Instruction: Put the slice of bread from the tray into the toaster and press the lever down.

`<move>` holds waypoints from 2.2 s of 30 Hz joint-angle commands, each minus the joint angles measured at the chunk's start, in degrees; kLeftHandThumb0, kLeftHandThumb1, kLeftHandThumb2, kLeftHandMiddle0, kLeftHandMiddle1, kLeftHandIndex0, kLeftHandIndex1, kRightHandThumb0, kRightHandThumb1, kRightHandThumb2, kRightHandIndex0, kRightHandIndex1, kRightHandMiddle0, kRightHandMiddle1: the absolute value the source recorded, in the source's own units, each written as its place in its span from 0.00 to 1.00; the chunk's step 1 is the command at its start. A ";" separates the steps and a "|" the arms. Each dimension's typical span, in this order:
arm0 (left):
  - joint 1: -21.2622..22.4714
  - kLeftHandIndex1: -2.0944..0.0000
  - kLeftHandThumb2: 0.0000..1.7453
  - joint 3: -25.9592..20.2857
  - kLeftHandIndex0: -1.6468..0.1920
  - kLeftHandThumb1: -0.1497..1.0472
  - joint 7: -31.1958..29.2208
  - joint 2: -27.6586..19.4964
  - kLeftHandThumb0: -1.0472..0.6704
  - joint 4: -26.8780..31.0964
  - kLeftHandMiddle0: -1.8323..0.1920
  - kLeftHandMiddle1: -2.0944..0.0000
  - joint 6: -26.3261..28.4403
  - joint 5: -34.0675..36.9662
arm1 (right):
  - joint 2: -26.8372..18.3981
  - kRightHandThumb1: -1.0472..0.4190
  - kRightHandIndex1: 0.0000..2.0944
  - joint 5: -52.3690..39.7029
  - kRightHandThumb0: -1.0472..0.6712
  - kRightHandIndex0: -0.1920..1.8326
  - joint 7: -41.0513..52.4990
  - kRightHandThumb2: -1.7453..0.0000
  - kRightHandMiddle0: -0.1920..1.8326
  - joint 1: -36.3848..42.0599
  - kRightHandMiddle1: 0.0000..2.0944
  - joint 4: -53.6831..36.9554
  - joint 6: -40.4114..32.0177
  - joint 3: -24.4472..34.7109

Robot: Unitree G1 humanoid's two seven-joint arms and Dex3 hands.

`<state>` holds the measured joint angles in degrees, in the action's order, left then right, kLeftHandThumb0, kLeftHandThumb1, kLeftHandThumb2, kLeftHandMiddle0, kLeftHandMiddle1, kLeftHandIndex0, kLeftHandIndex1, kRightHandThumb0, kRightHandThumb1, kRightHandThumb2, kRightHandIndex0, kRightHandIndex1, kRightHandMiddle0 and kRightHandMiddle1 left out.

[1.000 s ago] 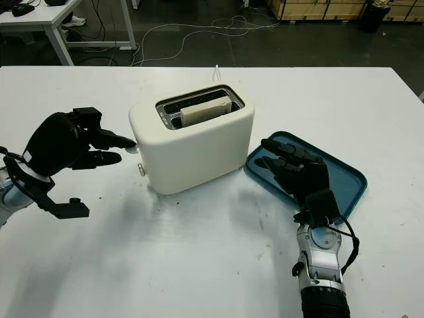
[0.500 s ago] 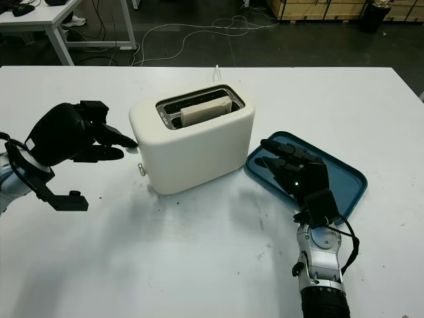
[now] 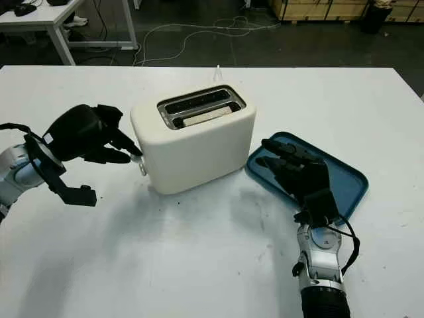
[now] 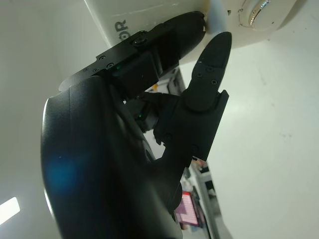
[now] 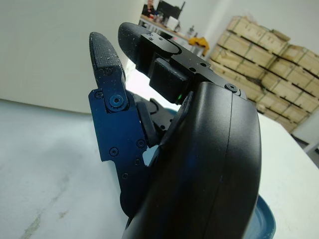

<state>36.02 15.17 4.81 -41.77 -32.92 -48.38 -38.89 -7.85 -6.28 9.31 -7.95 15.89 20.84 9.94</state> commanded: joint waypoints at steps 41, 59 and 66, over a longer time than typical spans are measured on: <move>-8.84 1.00 0.00 11.65 0.30 0.89 9.16 9.69 0.47 -8.31 0.62 0.21 5.77 0.89 | -0.49 0.11 0.19 0.31 0.31 0.63 -0.10 1.00 0.63 0.93 0.00 -1.33 0.58 0.15; -17.92 1.00 0.00 -2.95 0.30 0.87 8.15 9.60 0.46 14.29 0.61 0.18 11.11 11.98 | 0.12 0.11 0.19 1.05 0.32 0.62 -0.77 1.00 0.63 0.04 0.00 -0.91 -0.16 -0.80; -22.72 1.00 0.00 -8.98 0.31 0.89 8.12 11.02 0.46 20.09 0.61 0.17 12.01 13.82 | 0.05 0.11 0.20 1.58 0.31 0.62 -0.96 1.00 0.63 -1.03 0.00 -0.01 0.58 -1.69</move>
<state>13.54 6.64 12.99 -31.99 -14.98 -35.12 -26.30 -7.81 -4.96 8.70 -8.05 15.19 21.01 8.42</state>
